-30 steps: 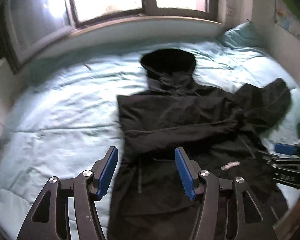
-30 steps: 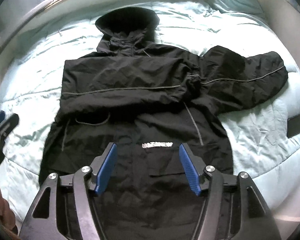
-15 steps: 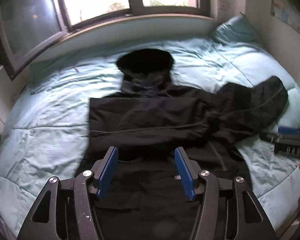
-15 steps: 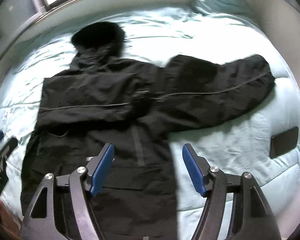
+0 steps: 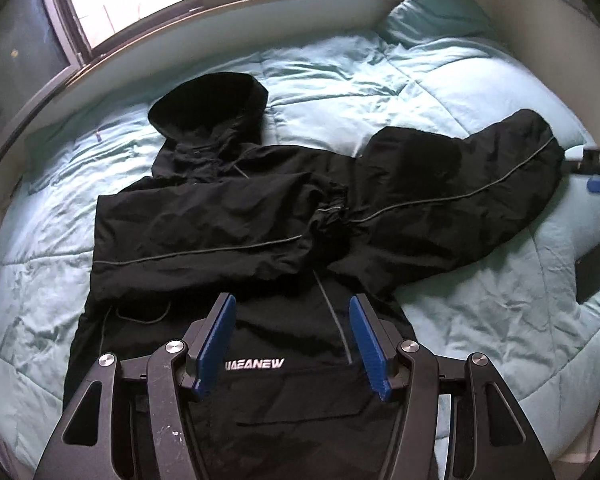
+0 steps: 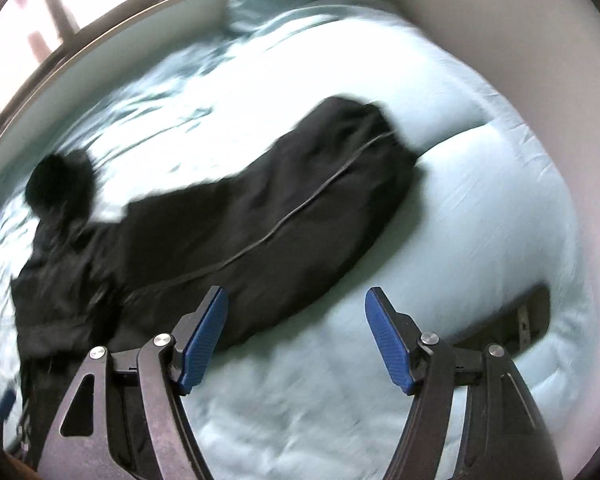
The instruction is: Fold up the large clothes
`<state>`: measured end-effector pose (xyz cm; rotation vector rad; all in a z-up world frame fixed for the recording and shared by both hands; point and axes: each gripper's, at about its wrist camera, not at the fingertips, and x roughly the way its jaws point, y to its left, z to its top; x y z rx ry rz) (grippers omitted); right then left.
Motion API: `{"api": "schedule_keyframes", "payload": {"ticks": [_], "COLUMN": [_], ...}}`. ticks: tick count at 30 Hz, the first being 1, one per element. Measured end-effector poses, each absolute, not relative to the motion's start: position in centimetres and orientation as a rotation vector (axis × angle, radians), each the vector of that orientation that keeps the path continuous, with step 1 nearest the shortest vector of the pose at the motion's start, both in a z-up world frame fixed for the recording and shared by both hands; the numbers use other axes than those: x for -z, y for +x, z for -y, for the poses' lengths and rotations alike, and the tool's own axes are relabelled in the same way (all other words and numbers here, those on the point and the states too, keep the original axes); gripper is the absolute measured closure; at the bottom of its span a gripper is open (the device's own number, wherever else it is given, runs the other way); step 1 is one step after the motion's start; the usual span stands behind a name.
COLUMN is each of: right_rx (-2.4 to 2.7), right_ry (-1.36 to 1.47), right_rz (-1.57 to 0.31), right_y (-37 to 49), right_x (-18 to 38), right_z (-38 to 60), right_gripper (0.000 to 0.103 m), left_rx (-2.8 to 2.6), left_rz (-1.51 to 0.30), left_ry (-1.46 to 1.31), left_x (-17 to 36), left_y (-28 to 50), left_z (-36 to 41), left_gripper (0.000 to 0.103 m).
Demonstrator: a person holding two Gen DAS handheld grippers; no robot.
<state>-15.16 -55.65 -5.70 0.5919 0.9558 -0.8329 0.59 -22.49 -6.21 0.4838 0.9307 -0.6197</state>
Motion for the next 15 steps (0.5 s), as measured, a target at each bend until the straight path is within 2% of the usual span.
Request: {"api": "schedule_keyframes", "payload": {"ticks": [8, 15], "right_rx": [0.864, 0.790], "right_ry": [0.734, 0.836], "right_rz": [-0.933, -0.911], "right_y": [-16.2, -15.0], "right_x": [9.2, 11.9], "right_z": [65.8, 69.4], "right_gripper": [0.030, 0.028], "left_rx": [0.658, 0.734], "left_rz": [-1.054, -1.127], "left_ry": [0.487, 0.481], "left_x": [10.3, 12.7], "left_y": [2.3, 4.3], "left_z": [27.8, 34.9], "left_gripper": [0.042, 0.042]}}
